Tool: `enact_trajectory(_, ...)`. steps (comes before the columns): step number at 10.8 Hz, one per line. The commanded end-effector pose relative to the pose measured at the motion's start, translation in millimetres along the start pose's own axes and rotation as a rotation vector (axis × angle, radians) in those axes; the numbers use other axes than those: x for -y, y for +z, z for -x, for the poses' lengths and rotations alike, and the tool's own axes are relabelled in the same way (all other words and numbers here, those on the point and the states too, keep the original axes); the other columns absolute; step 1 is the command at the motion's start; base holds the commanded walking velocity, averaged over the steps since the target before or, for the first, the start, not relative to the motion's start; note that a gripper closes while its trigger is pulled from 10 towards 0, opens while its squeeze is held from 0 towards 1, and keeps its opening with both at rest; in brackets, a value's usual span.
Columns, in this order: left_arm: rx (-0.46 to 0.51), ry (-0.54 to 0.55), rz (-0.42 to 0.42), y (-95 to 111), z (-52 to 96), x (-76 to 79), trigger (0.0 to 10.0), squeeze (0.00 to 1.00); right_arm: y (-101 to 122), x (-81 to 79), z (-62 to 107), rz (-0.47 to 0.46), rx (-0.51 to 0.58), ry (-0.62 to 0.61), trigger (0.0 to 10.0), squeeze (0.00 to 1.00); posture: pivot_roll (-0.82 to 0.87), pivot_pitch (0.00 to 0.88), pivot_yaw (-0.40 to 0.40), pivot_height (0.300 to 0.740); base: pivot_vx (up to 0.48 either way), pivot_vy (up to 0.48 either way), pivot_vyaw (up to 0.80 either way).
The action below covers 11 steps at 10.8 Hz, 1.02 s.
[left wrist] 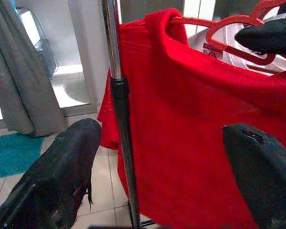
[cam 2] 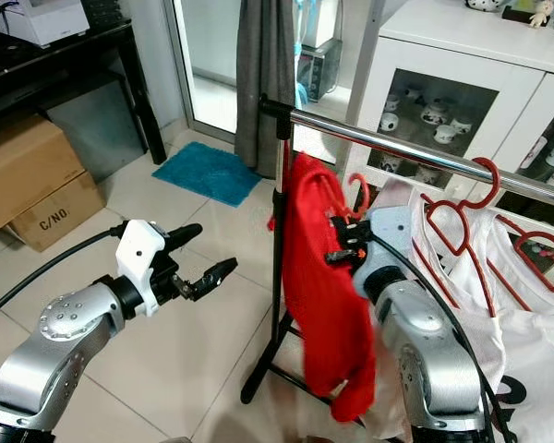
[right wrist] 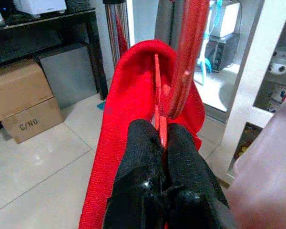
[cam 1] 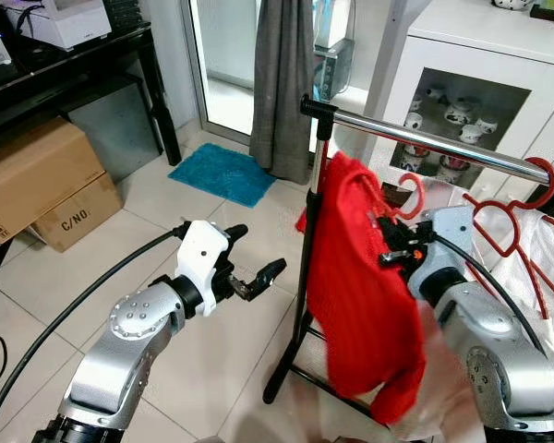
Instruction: Hang hanger
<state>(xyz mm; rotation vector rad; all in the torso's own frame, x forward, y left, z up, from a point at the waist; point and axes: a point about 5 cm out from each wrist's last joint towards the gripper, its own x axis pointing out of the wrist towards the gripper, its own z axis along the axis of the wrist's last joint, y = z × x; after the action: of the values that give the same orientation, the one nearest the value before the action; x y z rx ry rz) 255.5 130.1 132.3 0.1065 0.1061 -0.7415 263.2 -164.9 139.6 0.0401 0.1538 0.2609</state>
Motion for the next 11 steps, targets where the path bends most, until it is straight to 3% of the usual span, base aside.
enact_trajectory(1,0.001,0.015,-0.015,1.2,0.3,-1.7,10.0,0.93,8.6,-0.6,0.4,0.019,0.047,0.002,0.0,0.00,-0.07,0.000,0.007,0.740,0.000,0.000,0.00)
enact_trajectory(9,0.007,0.047,-0.010,-0.7,3.9,-3.2,10.0,0.92,8.1,-2.1,-7.0,0.062,0.049,-0.004,0.0,0.00,-0.05,0.000,-0.019,0.740,-0.234,0.000,0.00)
enact_trajectory(11,0.019,0.015,-0.009,2.0,-3.3,-1.2,10.0,0.91,13.1,-17.7,-2.1,0.049,0.065,0.123,0.0,0.00,-0.07,0.000,-0.001,0.740,-0.131,0.000,0.00)
